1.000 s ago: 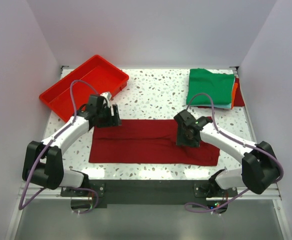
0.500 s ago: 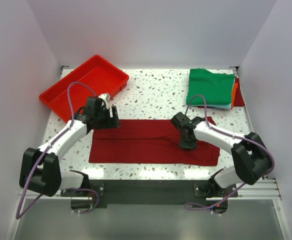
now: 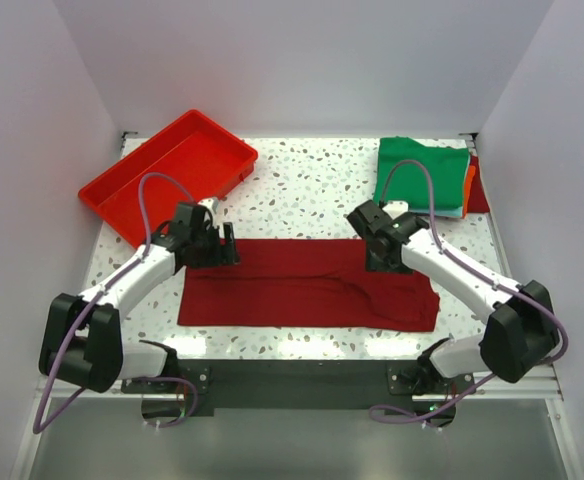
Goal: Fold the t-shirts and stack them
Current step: Fold the tshirt
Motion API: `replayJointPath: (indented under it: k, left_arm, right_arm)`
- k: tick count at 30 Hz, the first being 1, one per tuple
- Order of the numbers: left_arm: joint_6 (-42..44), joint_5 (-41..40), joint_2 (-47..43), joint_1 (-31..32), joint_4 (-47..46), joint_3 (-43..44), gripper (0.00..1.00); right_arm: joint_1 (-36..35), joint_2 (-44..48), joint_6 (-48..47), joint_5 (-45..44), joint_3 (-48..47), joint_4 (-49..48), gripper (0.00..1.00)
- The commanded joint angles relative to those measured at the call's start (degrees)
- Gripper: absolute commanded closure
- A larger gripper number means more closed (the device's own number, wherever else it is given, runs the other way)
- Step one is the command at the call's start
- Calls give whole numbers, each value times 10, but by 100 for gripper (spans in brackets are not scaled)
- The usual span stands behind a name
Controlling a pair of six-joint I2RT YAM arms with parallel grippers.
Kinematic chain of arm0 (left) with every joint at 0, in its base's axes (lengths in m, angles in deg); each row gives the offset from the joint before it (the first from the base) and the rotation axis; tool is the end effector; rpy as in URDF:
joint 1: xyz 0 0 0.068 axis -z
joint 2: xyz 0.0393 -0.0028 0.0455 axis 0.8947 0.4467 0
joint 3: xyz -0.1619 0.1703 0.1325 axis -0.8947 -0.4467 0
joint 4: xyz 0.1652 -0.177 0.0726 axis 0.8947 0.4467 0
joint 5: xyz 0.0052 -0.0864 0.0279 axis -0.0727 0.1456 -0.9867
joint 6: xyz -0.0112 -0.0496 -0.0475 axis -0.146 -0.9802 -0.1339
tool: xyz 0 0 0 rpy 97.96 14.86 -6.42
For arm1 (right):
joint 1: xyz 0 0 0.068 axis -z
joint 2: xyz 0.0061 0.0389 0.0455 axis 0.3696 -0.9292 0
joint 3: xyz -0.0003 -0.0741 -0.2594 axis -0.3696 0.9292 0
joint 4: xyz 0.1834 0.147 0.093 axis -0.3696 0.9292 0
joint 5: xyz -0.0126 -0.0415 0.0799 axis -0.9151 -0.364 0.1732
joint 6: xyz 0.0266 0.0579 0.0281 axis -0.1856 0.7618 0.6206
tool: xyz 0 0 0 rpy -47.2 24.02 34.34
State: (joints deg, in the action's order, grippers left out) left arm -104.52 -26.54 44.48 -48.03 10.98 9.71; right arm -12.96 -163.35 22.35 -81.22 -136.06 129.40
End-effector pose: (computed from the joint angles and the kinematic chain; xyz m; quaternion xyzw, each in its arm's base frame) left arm 0.2476 -0.0767 0.1860 -0.0513 0.9505 -0.1647 0.2585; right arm 0.2160 0.1147 0.2299 0.0822 0.9557 -0.1365 0.2474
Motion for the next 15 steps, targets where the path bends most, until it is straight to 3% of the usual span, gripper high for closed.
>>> replayJointPath:
  k: [1, 4, 6, 9, 15]
  left_arm:
    - [18, -3, 1, 0, -25, -4, 21]
    - [19, 1, 2, 0, -30, -9, 21]
    - [18, 3, 2, 0, -31, -11, 21]
    - [18, 3, 5, 0, -33, -13, 21]
    - [18, 3, 4, 1, -34, -14, 21]
  right_arm:
    - [-1, 17, -25, -18, -40, 24, 41]
    - [-9, 42, -61, 84, -35, -35, 51]
    - [-13, 53, -76, 181, -12, -88, 54]
    - [-30, 50, -76, 254, 22, -120, 57]
    - [-46, 34, -75, 291, 81, -156, 57]
